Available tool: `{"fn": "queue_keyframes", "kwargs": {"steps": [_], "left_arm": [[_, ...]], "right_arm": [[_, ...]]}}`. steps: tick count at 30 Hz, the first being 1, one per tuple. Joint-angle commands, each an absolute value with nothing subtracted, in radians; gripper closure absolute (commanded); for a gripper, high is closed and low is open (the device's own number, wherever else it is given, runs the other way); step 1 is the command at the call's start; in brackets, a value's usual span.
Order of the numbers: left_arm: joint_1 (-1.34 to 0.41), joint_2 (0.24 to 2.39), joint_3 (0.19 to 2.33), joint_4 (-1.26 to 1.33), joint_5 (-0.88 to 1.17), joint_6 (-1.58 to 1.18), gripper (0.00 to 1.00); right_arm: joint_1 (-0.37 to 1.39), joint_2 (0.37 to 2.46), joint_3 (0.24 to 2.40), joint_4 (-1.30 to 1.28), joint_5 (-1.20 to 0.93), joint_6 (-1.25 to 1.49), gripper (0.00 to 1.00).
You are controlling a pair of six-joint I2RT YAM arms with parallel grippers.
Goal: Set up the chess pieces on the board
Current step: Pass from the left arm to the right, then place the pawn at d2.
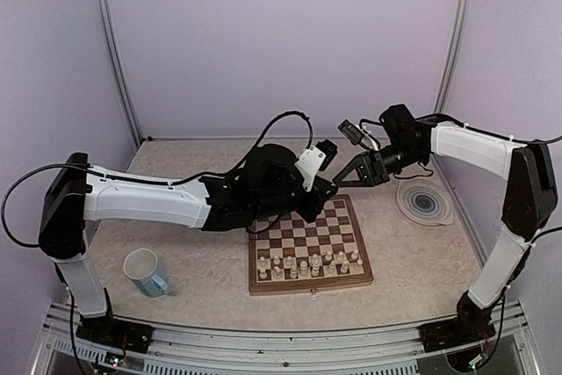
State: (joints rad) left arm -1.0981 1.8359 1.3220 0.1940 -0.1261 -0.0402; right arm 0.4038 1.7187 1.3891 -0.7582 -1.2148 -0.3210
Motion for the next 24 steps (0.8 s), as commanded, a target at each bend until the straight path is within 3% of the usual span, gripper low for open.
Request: {"fn": "queue_keyframes", "kwargs": {"steps": [1, 3, 8, 12, 17, 24], "left_arm": [[-1.103, 1.839, 1.326, 0.216, -0.155, -0.030, 0.95], [-1.103, 1.840, 1.329, 0.216, -0.160, -0.029, 0.93], [-1.104, 1.836, 1.328, 0.168, -0.221, -0.026, 0.61], [-1.096, 1.743, 1.260, 0.110, -0.248, -0.003, 0.44], [-1.019, 1.562, 1.220, 0.025, -0.228, -0.032, 0.37], [-0.723, 1.394, 1.206, -0.019, -0.102, -0.161, 0.32]], "right_arm": [[0.417, 1.735, 1.378, -0.779, -1.249, -0.346, 0.85], [0.419, 1.735, 1.385, -0.778, -1.240, -0.350, 0.88], [0.420, 1.733, 1.450, -0.801, -1.095, -0.380, 0.93], [0.432, 1.730, 1.503, -0.819, -0.922, -0.425, 0.93], [0.503, 1.734, 1.533, -0.819, -0.716, -0.477, 0.93], [0.676, 1.778, 1.571, -0.819, -0.512, -0.523, 0.93]]}}
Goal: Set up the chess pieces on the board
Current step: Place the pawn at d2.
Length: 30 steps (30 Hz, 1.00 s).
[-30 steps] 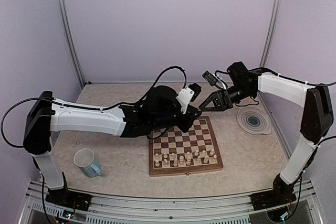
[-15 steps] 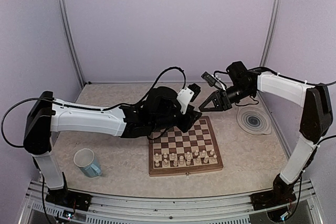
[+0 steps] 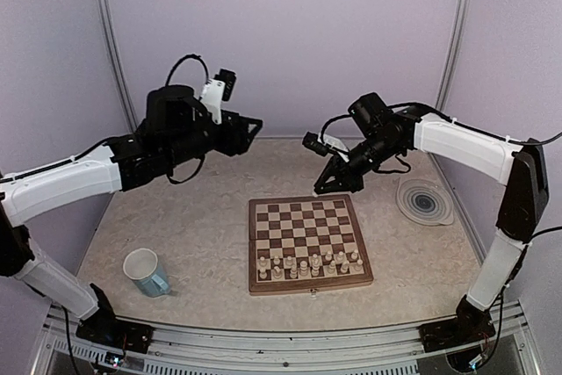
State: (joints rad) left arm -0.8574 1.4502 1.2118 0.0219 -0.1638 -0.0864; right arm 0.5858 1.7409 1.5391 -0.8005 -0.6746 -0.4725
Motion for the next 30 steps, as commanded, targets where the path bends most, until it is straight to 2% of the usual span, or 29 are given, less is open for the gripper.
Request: {"fn": "queue_keyframes", "kwargs": {"steps": [1, 8, 12, 30], "left_arm": [[-0.693, 1.380, 1.196, -0.019, -0.099, -0.157, 0.32], [-0.552, 1.301, 1.018, 0.114, -0.041, -0.160, 0.32], [-0.551, 1.302, 1.035, 0.099, -0.012, -0.153, 0.32], [-0.551, 1.335, 1.054, 0.077, 0.039, -0.155, 0.32]], "right_arm": [[0.703, 1.787, 1.570, -0.821, -0.488, -0.530, 0.93], [0.849, 1.872, 1.540, -0.824, -0.358, -0.571, 0.94], [0.884, 1.914, 1.531, -0.820, -0.320, -0.586, 0.94], [0.897, 1.980, 1.489, -0.872, -0.402, -0.605, 0.93]]}}
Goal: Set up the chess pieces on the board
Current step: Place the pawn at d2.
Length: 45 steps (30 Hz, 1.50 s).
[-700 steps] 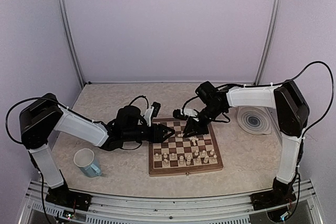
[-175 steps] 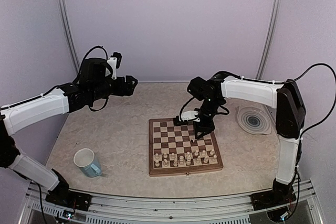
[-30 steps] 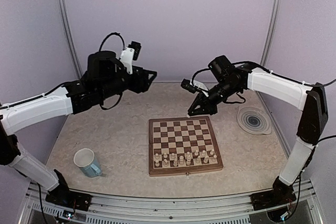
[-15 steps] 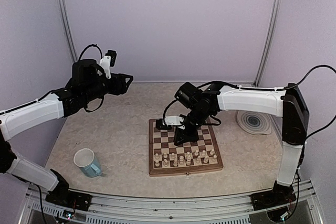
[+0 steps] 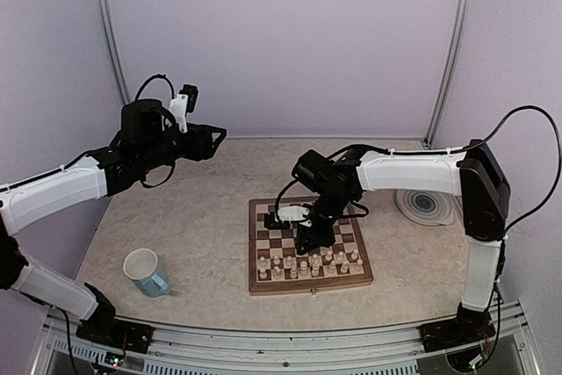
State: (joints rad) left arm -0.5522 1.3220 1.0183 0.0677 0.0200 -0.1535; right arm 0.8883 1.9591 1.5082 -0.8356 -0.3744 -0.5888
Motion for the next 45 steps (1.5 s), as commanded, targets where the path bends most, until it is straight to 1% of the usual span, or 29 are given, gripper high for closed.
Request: {"fn": "queue_keyframes", "kwargs": {"steps": [1, 20, 28, 40, 45], "left_arm": [[-0.551, 1.339, 1.055, 0.075, 0.040, -0.154, 0.32], [-0.549, 1.362, 1.064, 0.065, 0.060, -0.156, 0.32], [-0.549, 1.365, 1.065, 0.063, 0.067, -0.156, 0.32], [-0.549, 1.370, 1.068, 0.062, 0.078, -0.156, 0.32], [-0.549, 1.374, 1.071, 0.055, 0.080, -0.150, 0.32]], "right_arm": [[0.897, 1.981, 1.484, -0.872, -0.404, -0.606, 0.93], [0.897, 2.011, 1.471, -0.861, -0.406, -0.602, 0.90], [0.897, 2.017, 1.477, -0.852, -0.400, -0.598, 0.83], [0.897, 1.997, 1.503, -0.857, -0.405, -0.589, 0.76], [0.895, 1.972, 1.529, -0.880, -0.366, -0.610, 0.73]]}}
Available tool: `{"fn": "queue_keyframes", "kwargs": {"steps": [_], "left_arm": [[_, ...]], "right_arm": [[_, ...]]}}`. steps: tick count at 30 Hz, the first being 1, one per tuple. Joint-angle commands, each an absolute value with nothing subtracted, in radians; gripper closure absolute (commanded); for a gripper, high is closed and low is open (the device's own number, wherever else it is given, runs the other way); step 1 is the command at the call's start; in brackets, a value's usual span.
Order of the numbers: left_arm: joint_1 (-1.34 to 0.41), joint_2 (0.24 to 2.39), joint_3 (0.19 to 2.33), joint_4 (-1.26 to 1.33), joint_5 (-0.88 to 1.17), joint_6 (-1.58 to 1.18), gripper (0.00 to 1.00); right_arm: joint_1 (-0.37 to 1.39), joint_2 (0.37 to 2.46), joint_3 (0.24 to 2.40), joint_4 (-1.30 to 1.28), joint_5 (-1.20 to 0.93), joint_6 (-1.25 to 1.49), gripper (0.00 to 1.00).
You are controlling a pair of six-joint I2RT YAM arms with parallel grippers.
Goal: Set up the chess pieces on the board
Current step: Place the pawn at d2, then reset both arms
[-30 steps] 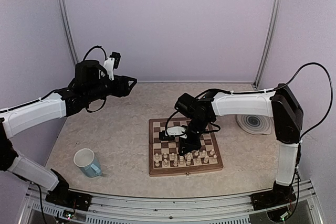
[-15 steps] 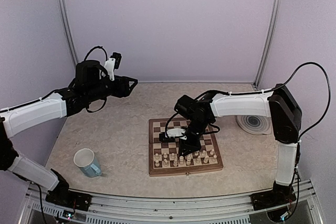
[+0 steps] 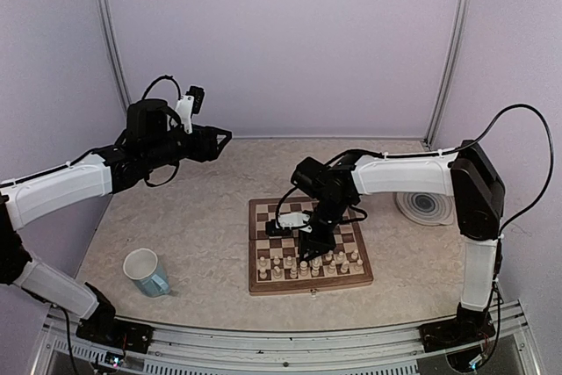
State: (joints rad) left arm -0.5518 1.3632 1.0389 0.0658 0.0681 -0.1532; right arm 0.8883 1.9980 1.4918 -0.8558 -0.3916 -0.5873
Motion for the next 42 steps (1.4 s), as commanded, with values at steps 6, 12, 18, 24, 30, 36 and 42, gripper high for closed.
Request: {"fn": "queue_keyframes", "kwargs": {"steps": [6, 12, 18, 24, 30, 36, 42], "left_arm": [[-0.551, 1.409, 1.104, 0.004, 0.087, -0.129, 0.31], [-0.553, 1.422, 1.139, -0.085, 0.016, -0.118, 0.30], [-0.575, 1.430, 1.216, -0.170, -0.065, -0.105, 0.27], [-0.574, 1.423, 1.259, -0.208, -0.136, -0.106, 0.23], [-0.560, 1.402, 1.246, -0.204, -0.207, -0.144, 0.16], [-0.557, 1.380, 1.188, -0.145, -0.192, -0.153, 0.01], [-0.535, 1.384, 1.171, -0.124, -0.114, -0.157, 0.01]], "right_arm": [[0.828, 1.884, 1.566, -0.890, -0.320, -0.639, 0.71], [0.654, 1.718, 1.551, -0.822, -0.307, -0.644, 0.69], [0.420, 1.493, 1.418, -0.632, -0.386, -0.619, 0.67], [0.244, 1.277, 1.259, -0.412, -0.390, -0.530, 0.47], [0.138, 1.277, 1.207, -0.280, -0.304, -0.296, 0.02], [0.125, 1.240, 1.146, -0.155, -0.147, -0.158, 0.01], [0.114, 1.215, 1.148, -0.151, -0.173, -0.156, 0.01]]}}
